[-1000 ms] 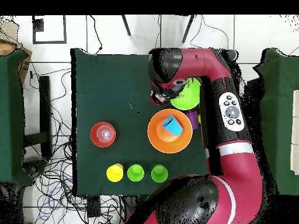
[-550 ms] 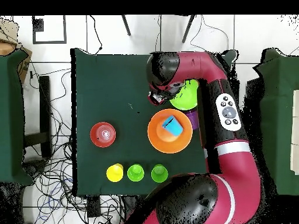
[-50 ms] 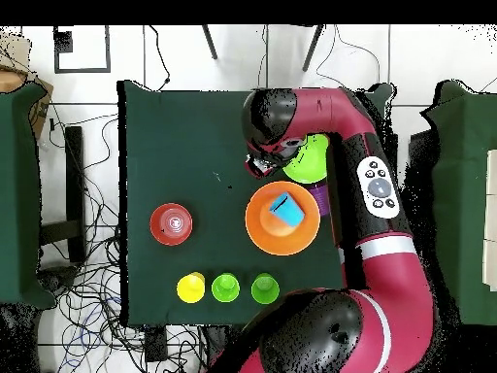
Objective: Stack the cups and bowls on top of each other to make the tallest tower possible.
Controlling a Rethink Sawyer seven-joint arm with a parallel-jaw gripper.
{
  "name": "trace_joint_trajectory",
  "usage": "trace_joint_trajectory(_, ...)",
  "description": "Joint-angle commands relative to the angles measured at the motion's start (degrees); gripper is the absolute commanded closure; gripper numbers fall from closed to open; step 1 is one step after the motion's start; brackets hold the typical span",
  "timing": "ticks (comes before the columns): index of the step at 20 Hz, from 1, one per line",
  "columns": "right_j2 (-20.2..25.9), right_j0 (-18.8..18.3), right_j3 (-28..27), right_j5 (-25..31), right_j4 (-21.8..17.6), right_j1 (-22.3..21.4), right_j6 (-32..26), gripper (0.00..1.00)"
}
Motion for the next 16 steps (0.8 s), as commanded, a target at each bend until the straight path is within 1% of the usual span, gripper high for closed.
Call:
trace_joint_trajectory(1, -2.0, 0.9, 3.3, 1.3, -3.4, 2.4, -10.1, 0.0)
trace_joint_trajectory(3, -1.9, 1.0, 2.9, 1.6, -3.8, 2.3, -11.0, 0.0)
trace_joint_trajectory(6, -1.7, -0.5, 4.1, 0.5, -3.0, 0.8, -11.0, 0.0)
trace_joint_trajectory(7, -2.0, -0.8, 4.2, -0.7, -2.4, 0.1, -8.2, 0.0)
trace_joint_trajectory(9, -3.5, -0.3, 2.9, 0.3, -2.0, -1.3, -2.9, 0.0)
trace_joint_trajectory(11, -5.0, 0.3, 1.2, 0.0, -0.8, -2.1, 5.0, 0.0)
trace_joint_trajectory(12, -5.4, 0.4, 1.1, 0.0, -0.5, -2.7, 6.3, 0.0)
trace_joint_trajectory(13, -5.9, 0.5, 1.2, 0.1, -1.0, -3.6, 6.0, 0.0)
trace_joint_trajectory(16, -7.2, 0.6, -0.4, -0.4, -1.9, -3.7, 6.8, 0.0)
